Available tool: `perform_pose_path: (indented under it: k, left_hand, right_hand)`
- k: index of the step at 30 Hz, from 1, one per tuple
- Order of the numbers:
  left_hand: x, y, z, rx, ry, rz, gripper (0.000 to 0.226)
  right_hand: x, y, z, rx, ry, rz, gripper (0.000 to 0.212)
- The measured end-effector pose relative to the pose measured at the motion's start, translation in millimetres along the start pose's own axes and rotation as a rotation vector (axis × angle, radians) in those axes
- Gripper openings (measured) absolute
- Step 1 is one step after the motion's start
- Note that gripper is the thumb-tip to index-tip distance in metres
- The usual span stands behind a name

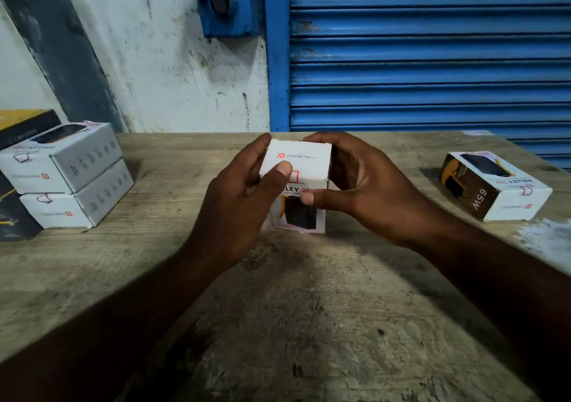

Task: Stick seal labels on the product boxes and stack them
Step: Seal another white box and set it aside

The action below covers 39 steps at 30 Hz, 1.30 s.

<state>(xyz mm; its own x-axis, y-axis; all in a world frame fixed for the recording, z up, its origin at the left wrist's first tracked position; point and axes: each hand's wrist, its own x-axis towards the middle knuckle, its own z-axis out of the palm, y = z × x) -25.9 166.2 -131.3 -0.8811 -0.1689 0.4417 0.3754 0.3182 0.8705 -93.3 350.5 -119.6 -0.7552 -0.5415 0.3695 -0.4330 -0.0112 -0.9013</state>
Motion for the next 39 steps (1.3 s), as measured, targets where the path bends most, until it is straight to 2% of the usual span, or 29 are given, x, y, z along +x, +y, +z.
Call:
perform_pose_path:
  k: [3, 6, 9, 11, 20, 26, 29, 34, 39]
  left_hand:
    - [-2.3, 3.6, 4.4, 0.011, -0.007, 0.013, 0.03]
    - [-2.4, -4.7, 7.7, -0.004, 0.042, -0.014, 0.037]
    - [-3.1, -6.3, 9.4, -0.025, 0.067, -0.048, 0.059]
    - [-2.6, -7.3, 9.3, -0.031, 0.081, -0.052, 0.063]
    - [-0.9, -6.6, 5.8, -0.051, 0.057, -0.081, 0.051]
    - [-5.0, -3.9, 4.8, -0.181, 0.02, -0.112, 0.042]
    - [-5.7, -4.3, 6.1, -0.175, 0.023, -0.096, 0.046]
    - [-6.4, -6.9, 7.5, -0.155, 0.016, -0.07, 0.051]
    - [-4.8, -9.1, 7.5, -0.117, 0.013, -0.069, 0.054]
  right_hand:
    - [-0.7, 0.9, 0.2, -0.083, 0.018, -0.031, 0.071]
    - [-2.7, 1.6, 2.4, -0.133, 0.03, -0.065, 0.068]
    - [-3.5, 1.4, 3.9, -0.138, 0.017, -0.067, 0.067]
    - [-3.4, 1.2, 3.1, -0.145, 0.009, -0.067, 0.068]
    - [-3.2, 3.2, 1.2, -0.162, 0.0, -0.057, 0.067]
    - [-5.8, 2.8, 5.9, -0.176, 0.018, -0.013, 0.059]
    - [-6.9, 2.2, 8.8, -0.169, 0.042, -0.001, 0.048]
    - [-5.2, 2.1, 9.3, -0.196, 0.036, 0.029, 0.045]
    - [-4.2, 1.0, 7.2, -0.245, -0.021, 0.023, 0.031]
